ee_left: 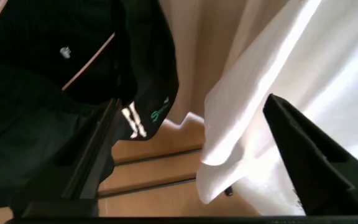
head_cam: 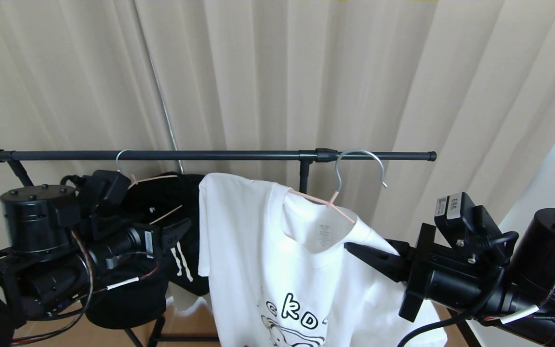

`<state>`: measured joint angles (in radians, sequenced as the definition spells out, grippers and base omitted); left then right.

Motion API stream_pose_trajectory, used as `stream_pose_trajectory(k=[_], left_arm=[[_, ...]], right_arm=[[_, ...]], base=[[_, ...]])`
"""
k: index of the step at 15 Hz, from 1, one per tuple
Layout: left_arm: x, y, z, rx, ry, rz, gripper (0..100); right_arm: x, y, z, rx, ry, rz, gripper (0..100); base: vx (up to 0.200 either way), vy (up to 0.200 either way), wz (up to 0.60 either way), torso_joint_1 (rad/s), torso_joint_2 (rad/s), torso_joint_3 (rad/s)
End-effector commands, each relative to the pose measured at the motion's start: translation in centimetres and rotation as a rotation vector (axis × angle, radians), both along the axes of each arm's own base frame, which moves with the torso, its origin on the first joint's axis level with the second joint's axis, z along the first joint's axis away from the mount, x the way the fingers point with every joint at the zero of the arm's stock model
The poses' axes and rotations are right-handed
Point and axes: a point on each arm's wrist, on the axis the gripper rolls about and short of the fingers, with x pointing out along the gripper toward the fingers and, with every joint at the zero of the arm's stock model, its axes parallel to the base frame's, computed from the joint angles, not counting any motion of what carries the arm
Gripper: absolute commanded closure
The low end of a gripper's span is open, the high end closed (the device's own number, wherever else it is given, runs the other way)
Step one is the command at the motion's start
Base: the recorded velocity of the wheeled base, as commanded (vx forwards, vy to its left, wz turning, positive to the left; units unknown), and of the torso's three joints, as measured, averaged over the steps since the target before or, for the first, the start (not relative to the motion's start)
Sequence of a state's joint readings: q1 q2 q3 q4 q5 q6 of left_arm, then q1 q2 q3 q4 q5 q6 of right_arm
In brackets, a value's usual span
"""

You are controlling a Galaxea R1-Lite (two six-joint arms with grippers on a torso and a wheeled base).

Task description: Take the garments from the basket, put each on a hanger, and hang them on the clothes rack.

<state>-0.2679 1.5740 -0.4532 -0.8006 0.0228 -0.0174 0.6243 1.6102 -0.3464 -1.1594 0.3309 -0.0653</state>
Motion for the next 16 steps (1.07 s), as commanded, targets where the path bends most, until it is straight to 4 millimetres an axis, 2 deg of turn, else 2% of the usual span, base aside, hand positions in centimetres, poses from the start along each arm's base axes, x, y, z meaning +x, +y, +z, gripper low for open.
stream_pose_trajectory(k=[1, 4, 6, 9, 10, 13, 15, 16], left_arm=[[-1.5, 0.9, 3.6, -0.044, -0.14, -0.012, 0], [-2.5, 0.9, 6.8, -0.079, -0.172, -0.126, 0], [-4.2, 1.0, 9.7, -0.108, -0.135, -0.264, 0], [-5.1, 0.7, 12.2, -0.124, -0.07, -0.366, 0], [-5.5, 0.0, 13.2, -0.123, -0.041, -0.428, 0], [-6.2, -1.5, 13.7, 0.016, -0.012, -0.564, 0], [-5.8, -2.5, 13.3, 0.154, 0.008, -0.674, 0], [-5.0, -3.4, 13.4, 0.217, 0.021, -0.766, 0]], right_arm=[[0.4, -0.4, -0.2, 0.0, 0.012, 0.028, 100], [0.9, -1.6, -0.8, -0.002, 0.043, 0.077, 100], [1.2, -2.0, -1.2, -0.004, 0.058, 0.097, 100], [0.9, -2.2, -1.5, -0.007, 0.072, 0.13, 100], [0.6, -2.2, -1.7, -0.015, 0.076, 0.162, 100], [0.3, -2.3, -2.0, -0.027, 0.071, 0.184, 100], [-0.1, -2.4, -2.0, -0.026, 0.072, 0.215, 100], [-0.1, -2.4, -2.0, -0.026, 0.072, 0.221, 100]], base=[[0.0, 0.0, 0.0, 0.0, 0.0, 0.0], [0.0, 0.0, 0.0, 0.0, 0.0, 0.0], [0.0, 0.0, 0.0, 0.0, 0.0, 0.0], [0.0, 0.0, 0.0, 0.0, 0.0, 0.0], [0.0, 0.0, 0.0, 0.0, 0.0, 0.0], [0.0, 0.0, 0.0, 0.0, 0.0, 0.0], [0.0, 0.0, 0.0, 0.0, 0.0, 0.0], [0.0, 0.0, 0.0, 0.0, 0.0, 0.0]])
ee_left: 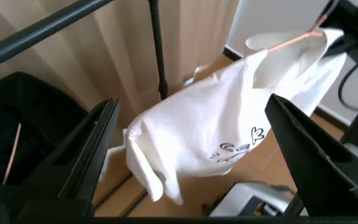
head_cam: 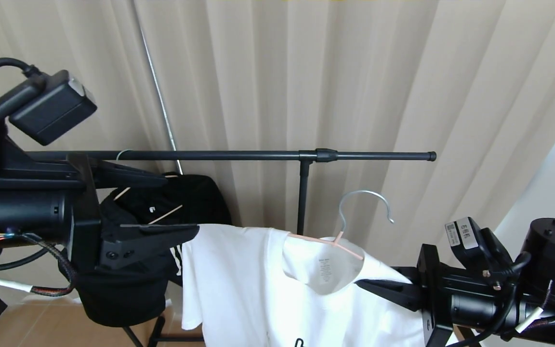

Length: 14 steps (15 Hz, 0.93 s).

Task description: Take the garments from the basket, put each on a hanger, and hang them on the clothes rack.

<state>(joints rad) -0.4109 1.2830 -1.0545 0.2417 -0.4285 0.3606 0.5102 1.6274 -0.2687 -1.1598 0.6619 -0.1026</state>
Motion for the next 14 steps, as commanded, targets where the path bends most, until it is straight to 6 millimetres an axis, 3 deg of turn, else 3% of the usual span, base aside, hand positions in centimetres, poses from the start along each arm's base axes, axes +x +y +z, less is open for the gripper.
stream_pose_trajectory(k=[1, 6, 10, 14], left_arm=[[1.8, -2.0, 0.2, 0.068, -0.001, -0.124, 0], [8.6, -5.8, -0.9, 0.202, -0.031, -0.364, 0], [9.9, -6.7, -1.1, 0.244, 0.034, -0.605, 0], [11.1, -7.9, -2.3, 0.215, 0.108, -0.658, 0]], right_arm=[[-0.2, 0.0, 0.0, -0.001, -0.001, 0.005, 100], [-0.6, 0.2, 0.3, 0.002, -0.02, 0.023, 100], [-0.7, 0.2, 0.3, 0.002, -0.024, 0.025, 100], [-1.0, 0.4, 0.2, -0.004, -0.033, 0.042, 100]], base=[[0.0, 0.0, 0.0, 0.0, 0.0, 0.0], [0.0, 0.0, 0.0, 0.0, 0.0, 0.0], [0.0, 0.0, 0.0, 0.0, 0.0, 0.0], [0.0, 0.0, 0.0, 0.0, 0.0, 0.0]])
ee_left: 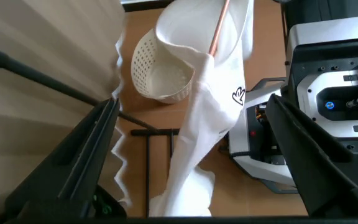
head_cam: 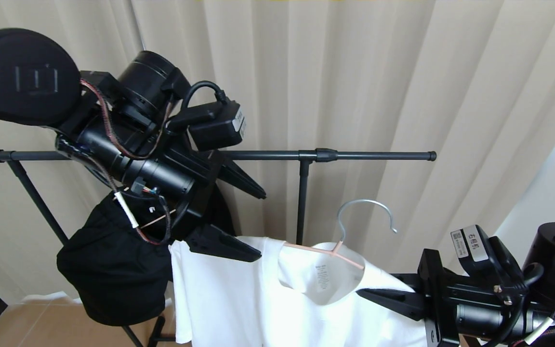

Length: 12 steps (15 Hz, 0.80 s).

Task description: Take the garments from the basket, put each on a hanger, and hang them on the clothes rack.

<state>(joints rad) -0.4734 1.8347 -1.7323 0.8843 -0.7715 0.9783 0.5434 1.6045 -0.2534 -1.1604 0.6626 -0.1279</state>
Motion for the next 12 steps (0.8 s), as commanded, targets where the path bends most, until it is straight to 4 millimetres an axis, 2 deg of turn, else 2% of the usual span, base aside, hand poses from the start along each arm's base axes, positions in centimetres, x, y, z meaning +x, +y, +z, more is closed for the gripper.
stream_pose_trajectory(k=[1, 4, 12], left_arm=[[1.2, -1.2, -1.7, 0.012, 0.052, -0.023, 0], [1.3, -2.0, -3.0, 0.022, 0.101, -0.053, 0], [0.2, -2.2, -4.0, 0.043, 0.137, -0.075, 0]], right_arm=[[-0.1, 0.0, 0.1, 0.002, -0.005, 0.004, 100], [-0.2, 0.0, 0.3, 0.005, -0.01, 0.004, 100], [-0.1, 0.0, 0.3, 0.008, -0.014, 0.004, 100]], base=[[0.0, 0.0, 0.0, 0.0, 0.0, 0.0], [0.0, 0.0, 0.0, 0.0, 0.0, 0.0], [0.0, 0.0, 0.0, 0.0, 0.0, 0.0]])
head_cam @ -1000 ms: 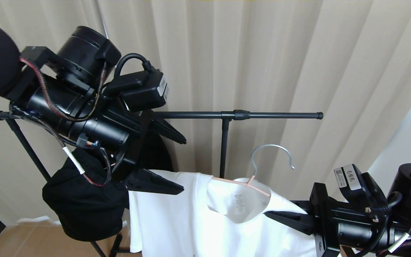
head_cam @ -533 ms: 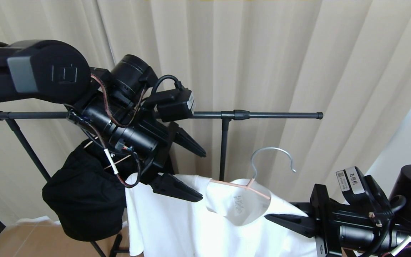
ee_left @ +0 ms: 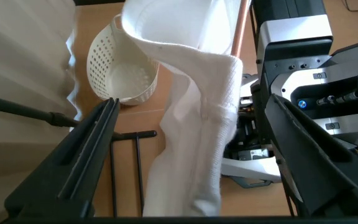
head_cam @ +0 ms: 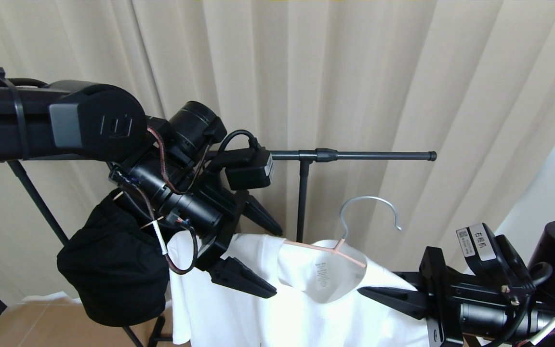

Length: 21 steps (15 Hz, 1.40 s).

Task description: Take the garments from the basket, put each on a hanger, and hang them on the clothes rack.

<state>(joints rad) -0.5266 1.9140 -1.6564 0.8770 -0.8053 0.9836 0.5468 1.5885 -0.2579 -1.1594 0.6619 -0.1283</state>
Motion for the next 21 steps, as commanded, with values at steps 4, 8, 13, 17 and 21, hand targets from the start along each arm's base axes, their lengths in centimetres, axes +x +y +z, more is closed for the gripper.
stream_pose_trajectory(k=[4, 8, 13, 17, 21], left_arm=[[-0.75, -0.01, 0.16, 0.002, 0.003, -0.012, 0], [-0.72, -0.08, -0.13, 0.009, 0.013, -0.012, 100], [-1.08, -0.15, -0.45, 0.018, 0.024, -0.02, 100], [-1.12, -0.12, -0.44, 0.02, 0.022, -0.019, 100], [-1.06, -0.09, -0.49, 0.022, 0.023, -0.016, 100]], right_arm=[[-0.02, -0.03, 0.05, 0.001, -0.003, 0.0, 100], [0.04, 0.0, 0.02, 0.0, -0.001, -0.001, 100], [0.05, 0.05, -0.12, -0.004, 0.002, 0.0, 100], [-0.24, -0.12, 0.28, 0.006, -0.015, 0.002, 100], [-0.17, -0.08, 0.14, 0.002, -0.008, 0.002, 0]], base=[[0.0, 0.0, 0.0, 0.0, 0.0, 0.0], [0.0, 0.0, 0.0, 0.0, 0.0, 0.0], [0.0, 0.0, 0.0, 0.0, 0.0, 0.0], [0.0, 0.0, 0.0, 0.0, 0.0, 0.0], [0.0, 0.0, 0.0, 0.0, 0.0, 0.0]])
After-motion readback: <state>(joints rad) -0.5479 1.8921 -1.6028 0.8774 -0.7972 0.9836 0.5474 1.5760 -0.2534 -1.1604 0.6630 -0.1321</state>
